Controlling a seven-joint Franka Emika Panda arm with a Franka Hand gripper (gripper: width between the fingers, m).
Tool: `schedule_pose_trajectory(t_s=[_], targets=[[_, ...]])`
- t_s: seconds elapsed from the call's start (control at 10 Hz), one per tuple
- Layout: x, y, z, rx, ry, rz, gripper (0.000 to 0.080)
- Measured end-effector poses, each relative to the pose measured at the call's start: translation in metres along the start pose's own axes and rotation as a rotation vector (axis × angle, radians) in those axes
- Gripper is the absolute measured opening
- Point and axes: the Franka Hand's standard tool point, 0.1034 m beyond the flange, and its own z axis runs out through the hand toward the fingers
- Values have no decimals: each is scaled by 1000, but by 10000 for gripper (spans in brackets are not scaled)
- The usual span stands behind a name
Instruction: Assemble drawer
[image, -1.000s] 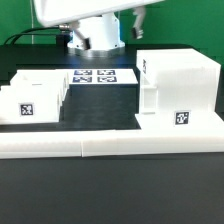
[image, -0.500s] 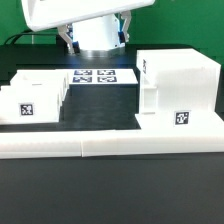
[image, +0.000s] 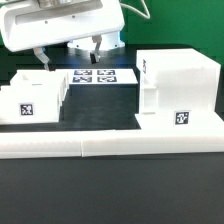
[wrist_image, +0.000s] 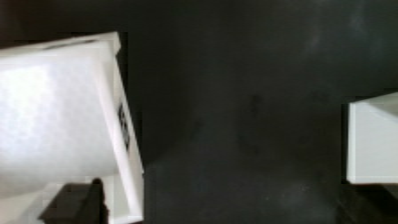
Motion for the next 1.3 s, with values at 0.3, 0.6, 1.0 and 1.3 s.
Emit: schedule_pose_trajectory(t_s=[0.3,0.6,1.0,1.3], targets=[[0,1,1,0,-1,-14,649],[-4,12,12,-56,13,2,649],[-10,44,28,-116,8,-81,649],[-8,45,31,-113,2,-94,649]])
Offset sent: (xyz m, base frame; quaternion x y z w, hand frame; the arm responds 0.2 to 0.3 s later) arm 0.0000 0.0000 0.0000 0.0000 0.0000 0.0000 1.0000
